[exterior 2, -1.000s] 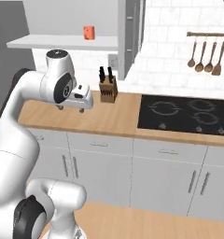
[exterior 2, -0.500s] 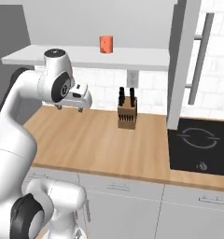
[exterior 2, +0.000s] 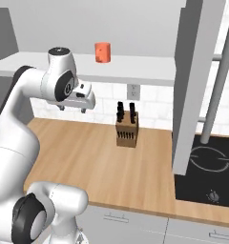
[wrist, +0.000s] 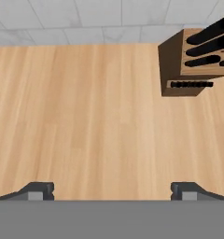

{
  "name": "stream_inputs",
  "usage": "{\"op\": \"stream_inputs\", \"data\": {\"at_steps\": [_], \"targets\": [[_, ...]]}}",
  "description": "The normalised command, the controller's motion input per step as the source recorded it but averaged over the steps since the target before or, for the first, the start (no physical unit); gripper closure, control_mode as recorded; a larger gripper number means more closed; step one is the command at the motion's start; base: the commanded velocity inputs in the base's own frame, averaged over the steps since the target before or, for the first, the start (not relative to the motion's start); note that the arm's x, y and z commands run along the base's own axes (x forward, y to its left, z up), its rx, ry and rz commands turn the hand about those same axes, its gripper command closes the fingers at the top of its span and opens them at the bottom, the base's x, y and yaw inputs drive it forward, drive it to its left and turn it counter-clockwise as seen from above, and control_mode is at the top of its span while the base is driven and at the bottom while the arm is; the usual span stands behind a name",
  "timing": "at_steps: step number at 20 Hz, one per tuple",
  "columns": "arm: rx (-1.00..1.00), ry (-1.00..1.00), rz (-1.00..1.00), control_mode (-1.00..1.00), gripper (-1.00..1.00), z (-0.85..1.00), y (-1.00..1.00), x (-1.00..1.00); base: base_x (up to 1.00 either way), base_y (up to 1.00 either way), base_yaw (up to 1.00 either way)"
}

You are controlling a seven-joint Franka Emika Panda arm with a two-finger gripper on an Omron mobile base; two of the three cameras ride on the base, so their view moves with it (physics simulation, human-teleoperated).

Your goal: Gather all objects into one cabinet and sort the glasses and bowls to opposite sides.

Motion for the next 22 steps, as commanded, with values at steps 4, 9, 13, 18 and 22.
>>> {"op": "stream_inputs", "data": {"at_steps": [4, 9, 13, 18, 22], "targets": [[0.0, 0.0, 0.0, 1.0, -1.0, 0.0, 0.0, 0.0, 1.0, -0.33, 0.0], [0.0, 0.0, 0.0, 1.0, -1.0, 0.0, 0.0, 0.0, 0.8, 0.0, 0.0], [0.0, 0.0, 0.0, 1.0, -1.0, 0.0, 0.0, 0.0, 0.09, 0.0, 0.0], [0.0, -0.02, 0.0, -1.0, -1.0, 0.49, 0.0, -0.01, 0.0, 0.0, 0.0], [0.0, -0.11, 0.0, -1.0, -1.0, 0.53, 0.0, -0.15, 0.0, 0.0, 0.0]]}}
